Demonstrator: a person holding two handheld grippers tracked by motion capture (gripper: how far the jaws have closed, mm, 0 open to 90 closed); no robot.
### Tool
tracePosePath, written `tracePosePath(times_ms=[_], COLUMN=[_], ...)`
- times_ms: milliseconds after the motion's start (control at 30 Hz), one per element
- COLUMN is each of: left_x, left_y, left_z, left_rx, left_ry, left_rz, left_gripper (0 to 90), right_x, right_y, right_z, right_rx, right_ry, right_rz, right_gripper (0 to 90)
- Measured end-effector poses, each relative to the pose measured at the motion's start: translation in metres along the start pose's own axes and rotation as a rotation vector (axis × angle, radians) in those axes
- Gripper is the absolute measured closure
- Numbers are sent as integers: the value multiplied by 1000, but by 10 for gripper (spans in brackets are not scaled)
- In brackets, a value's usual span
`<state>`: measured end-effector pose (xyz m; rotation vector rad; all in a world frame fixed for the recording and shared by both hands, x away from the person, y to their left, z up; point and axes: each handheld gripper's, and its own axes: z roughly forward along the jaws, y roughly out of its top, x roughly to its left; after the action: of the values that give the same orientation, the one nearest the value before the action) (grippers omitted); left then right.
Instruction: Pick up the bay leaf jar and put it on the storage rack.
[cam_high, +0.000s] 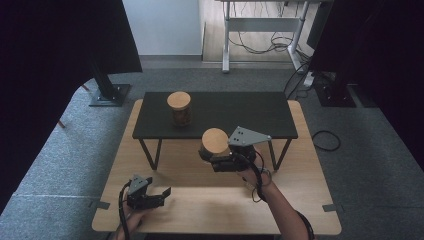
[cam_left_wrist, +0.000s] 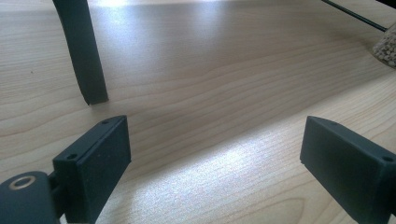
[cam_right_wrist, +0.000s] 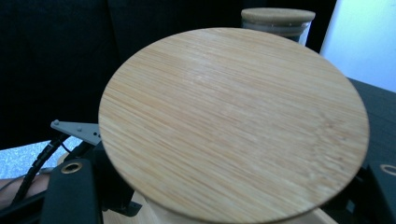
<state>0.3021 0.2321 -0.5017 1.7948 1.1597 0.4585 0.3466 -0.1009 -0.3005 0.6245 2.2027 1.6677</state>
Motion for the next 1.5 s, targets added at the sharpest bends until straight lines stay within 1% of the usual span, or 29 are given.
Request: tracePosePath(times_ms=[167,467,700,867,1067,1133,1367,1500], left_x=[0,0,0,1,1,1,1,1], left_y=[0,0,0,0,0,0,0,0], left_z=[0,0,0,0,0,0,0,0], left_rx=[1,2,2,1,1,0,0,1], left_ry=[0,-1,-3,-6,-6,-7,-10,-9], left_rz=[3,2,0,-2,-1,0,-2,-1], left_gripper=[81,81,81,81,81,81,81,81], right_x=[-2,-7,-16,-23,-29,-31,-38,-44], right_y=[5,20,30,35,42,44,45,45], right_z=[-1,0,3,2,3,4,9,12], right_rx=[-17,-20,-18,-31,-34,-34,-24,-23], right_ry=[17,6,-9,-1,-6,-2,-14,-21], right_rz=[-5,-23,-24,-18,-17,-17,-12,1], right_gripper=[250,250,250,250,250,250,250,250])
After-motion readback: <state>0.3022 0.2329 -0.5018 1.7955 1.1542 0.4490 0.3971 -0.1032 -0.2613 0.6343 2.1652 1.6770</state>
